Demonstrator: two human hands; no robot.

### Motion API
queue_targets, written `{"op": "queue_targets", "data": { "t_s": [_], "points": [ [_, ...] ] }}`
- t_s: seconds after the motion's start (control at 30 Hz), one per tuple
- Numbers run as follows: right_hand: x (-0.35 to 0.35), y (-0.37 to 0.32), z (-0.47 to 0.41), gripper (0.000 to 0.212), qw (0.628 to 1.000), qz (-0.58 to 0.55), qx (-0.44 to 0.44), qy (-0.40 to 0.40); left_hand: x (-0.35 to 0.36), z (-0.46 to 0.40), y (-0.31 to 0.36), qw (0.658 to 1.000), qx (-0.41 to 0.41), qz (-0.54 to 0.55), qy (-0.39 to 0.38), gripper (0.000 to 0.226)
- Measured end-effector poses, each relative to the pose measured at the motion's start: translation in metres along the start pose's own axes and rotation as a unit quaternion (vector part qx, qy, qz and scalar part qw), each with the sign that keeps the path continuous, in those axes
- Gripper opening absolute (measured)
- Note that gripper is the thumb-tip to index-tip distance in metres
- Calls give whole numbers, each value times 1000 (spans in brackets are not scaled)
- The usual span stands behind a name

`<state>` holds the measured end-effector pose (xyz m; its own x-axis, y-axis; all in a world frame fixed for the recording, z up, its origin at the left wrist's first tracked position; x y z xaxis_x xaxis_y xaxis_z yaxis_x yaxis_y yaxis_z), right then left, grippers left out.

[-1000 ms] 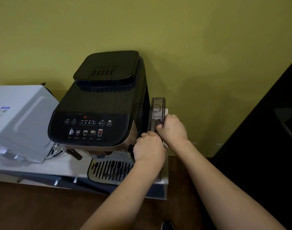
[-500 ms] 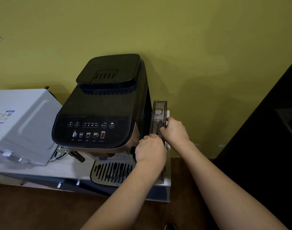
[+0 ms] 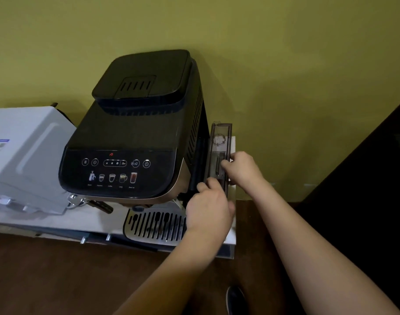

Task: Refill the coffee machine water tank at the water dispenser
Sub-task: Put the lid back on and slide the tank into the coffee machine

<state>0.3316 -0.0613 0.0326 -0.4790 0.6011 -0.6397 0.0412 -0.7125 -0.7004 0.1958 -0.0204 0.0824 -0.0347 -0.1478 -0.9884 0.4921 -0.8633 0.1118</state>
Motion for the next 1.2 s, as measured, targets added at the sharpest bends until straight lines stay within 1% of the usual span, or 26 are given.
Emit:
{"op": "queue_targets", "data": {
  "t_s": [0.07,0.13,0.2,0.27,0.33,0.47,0.6,0.73,0.87,0.97,1.03,1.2],
  "points": [
    [-3,2,6,21,1000,5,-3,16,-3,3,-2,999,-2,43,5,60],
    [-9,7,21,22,999,-1,4,38,-7,11,-3,997,3,71,17,66],
    [-15,12,40,22,998,-15,0,58,-10,27,-4,996,15,84,32,74],
    [-22,15,68,21,996,-25,-6,83,-12,49,-6,994,35,91,57,77],
    [-29,15,98,25,992,-41,-16,122,-15,72,-12,990,54,104,81,76],
    [-33,6,161,14,975,-83,-48,198,-28,114,-30,977,99,133,135,71],
    [-21,-7,225,15,954,-139,-68,256,-41,160,-59,962,145,152,174,68],
    [7,-18,279,14,947,-189,-66,250,-45,208,-95,955,154,176,183,65],
    [35,-29,309,16,956,-176,-67,226,-40,242,-123,954,144,174,196,63],
    [51,-28,315,25,963,-160,-65,206,-35,256,-137,958,115,180,191,68],
    [65,-26,310,29,971,-159,-59,171,-30,258,-144,962,86,181,184,71],
    [91,-22,289,21,985,-138,-52,89,-14,256,-154,969,19,178,168,70]
  ]
}}
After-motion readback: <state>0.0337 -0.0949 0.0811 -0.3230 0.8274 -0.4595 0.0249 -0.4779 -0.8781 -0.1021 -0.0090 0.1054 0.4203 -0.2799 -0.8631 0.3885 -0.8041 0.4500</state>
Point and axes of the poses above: each hand's wrist, its own z-axis away from the middle knuckle, its own x-axis out of the palm, y = z × x, the point moved 8 cm from there along -z, towards the middle knuckle, and after that the axes turned 4 degrees about z, right-handed, at the moved point
